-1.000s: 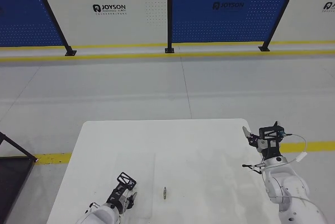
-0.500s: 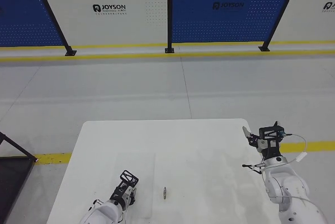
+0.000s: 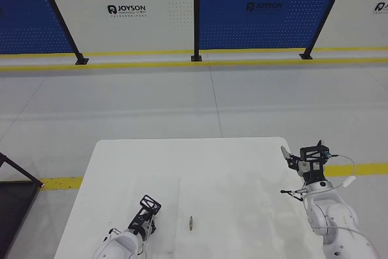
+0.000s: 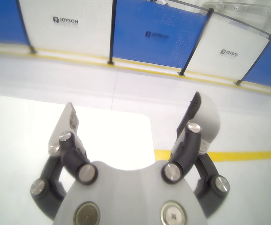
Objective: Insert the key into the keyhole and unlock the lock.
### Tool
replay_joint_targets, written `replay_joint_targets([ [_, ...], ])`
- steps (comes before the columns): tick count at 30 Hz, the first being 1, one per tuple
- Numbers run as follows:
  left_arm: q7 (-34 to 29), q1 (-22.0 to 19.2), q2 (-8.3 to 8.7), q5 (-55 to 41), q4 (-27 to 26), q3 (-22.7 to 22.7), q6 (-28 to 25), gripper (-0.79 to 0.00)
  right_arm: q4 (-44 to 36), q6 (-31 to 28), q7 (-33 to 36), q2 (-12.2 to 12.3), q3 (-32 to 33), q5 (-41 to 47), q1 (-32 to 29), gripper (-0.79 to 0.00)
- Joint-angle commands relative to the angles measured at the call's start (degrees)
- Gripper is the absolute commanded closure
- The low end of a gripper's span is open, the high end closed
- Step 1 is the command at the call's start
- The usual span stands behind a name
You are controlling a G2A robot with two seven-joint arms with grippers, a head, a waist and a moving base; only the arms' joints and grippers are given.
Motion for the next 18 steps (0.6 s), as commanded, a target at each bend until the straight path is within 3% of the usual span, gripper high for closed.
replay_joint_targets([
  [1,0.2,0.0,0.02,-0.2,-0.1,-0.2,0.1,0.0,0.0,0.0,0.0,0.0,0.0,0.0,0.0,-0.785],
  [12,2.1,2.8,0.4,-3.8,-3.8,-3.0,-0.8,0.0,0.0,0.0,0.0,0.0,0.0,0.0,0.0,-0.785],
  [18,6.7,6.7,0.83,-13.2,-7.9,-8.2,-4.4,0.0,0.0,0.0,0.0,0.0,0.0,0.0,0.0,-0.785],
])
